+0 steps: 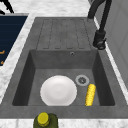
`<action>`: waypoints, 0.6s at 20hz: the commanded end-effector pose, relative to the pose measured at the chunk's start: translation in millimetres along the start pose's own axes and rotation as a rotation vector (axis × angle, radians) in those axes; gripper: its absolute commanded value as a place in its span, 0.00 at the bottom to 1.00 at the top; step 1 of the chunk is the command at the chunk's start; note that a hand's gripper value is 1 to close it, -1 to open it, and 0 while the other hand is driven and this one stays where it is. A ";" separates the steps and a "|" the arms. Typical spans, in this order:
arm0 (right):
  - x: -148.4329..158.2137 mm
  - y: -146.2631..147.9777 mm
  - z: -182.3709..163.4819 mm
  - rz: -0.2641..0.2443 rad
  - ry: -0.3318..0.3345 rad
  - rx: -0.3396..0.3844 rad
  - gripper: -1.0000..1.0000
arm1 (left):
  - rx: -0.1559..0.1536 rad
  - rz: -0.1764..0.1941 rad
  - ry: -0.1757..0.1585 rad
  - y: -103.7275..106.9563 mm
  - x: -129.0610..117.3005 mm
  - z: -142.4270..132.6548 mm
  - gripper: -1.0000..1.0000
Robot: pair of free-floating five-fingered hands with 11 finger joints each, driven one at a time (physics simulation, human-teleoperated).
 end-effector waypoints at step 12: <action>20.0 -3.8 11.6 -0.308 0.094 -0.158 0.00 | 0.000 0.000 0.000 0.0 0.0 0.0 0.50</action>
